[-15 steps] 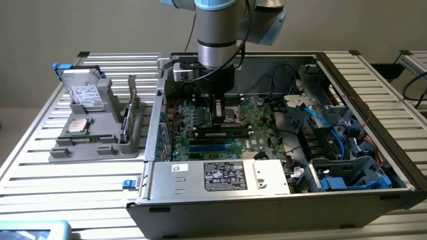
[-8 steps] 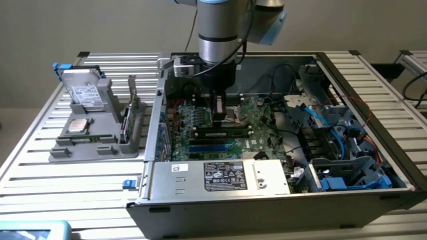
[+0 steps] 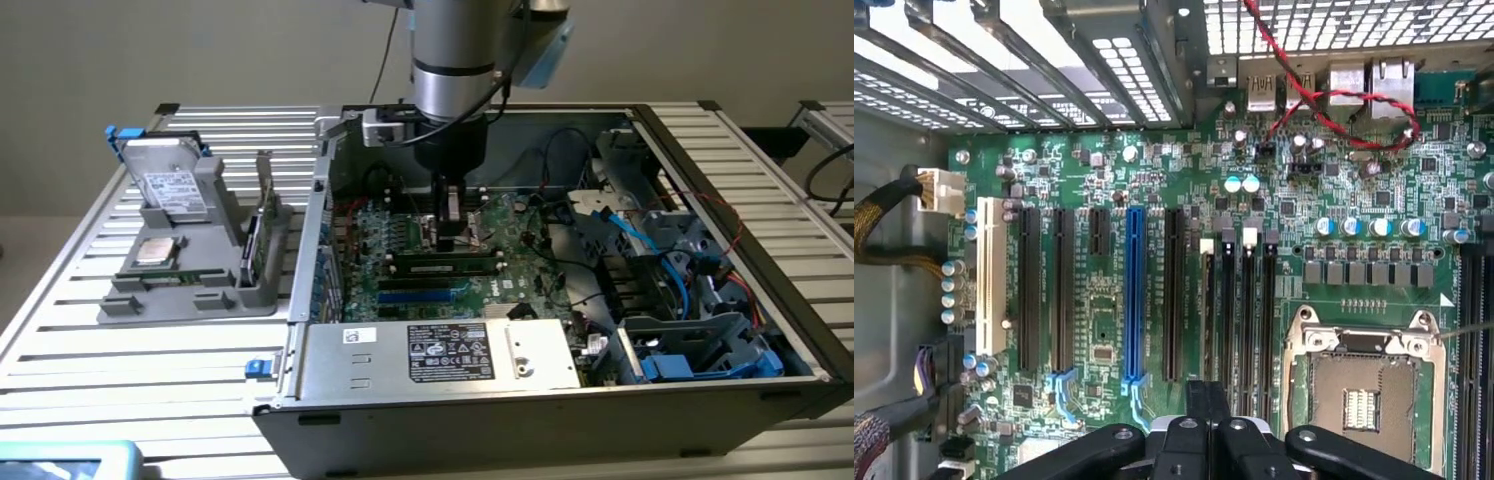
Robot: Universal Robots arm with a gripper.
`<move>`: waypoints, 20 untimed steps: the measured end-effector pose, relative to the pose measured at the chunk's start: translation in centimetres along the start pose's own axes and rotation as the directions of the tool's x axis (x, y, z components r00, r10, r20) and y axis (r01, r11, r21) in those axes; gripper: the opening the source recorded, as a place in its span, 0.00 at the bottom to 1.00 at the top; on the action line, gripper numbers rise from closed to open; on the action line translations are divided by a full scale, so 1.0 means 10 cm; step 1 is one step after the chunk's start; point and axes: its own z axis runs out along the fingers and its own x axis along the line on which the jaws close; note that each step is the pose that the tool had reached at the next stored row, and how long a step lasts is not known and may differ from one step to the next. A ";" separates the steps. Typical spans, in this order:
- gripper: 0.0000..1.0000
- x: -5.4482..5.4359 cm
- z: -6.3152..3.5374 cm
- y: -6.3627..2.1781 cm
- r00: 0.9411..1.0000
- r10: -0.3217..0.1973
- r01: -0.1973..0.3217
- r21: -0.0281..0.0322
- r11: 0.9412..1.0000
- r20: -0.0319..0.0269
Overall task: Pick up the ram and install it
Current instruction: 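Press down the ram until it locks into place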
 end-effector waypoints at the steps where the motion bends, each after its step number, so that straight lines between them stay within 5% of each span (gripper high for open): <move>1: 0.11 0.00 -0.003 -0.020 1.000 0.000 0.000 -0.001 1.000 0.000; 20: 0.11 0.02 -0.005 -0.071 1.000 -0.001 0.001 -0.006 1.000 0.006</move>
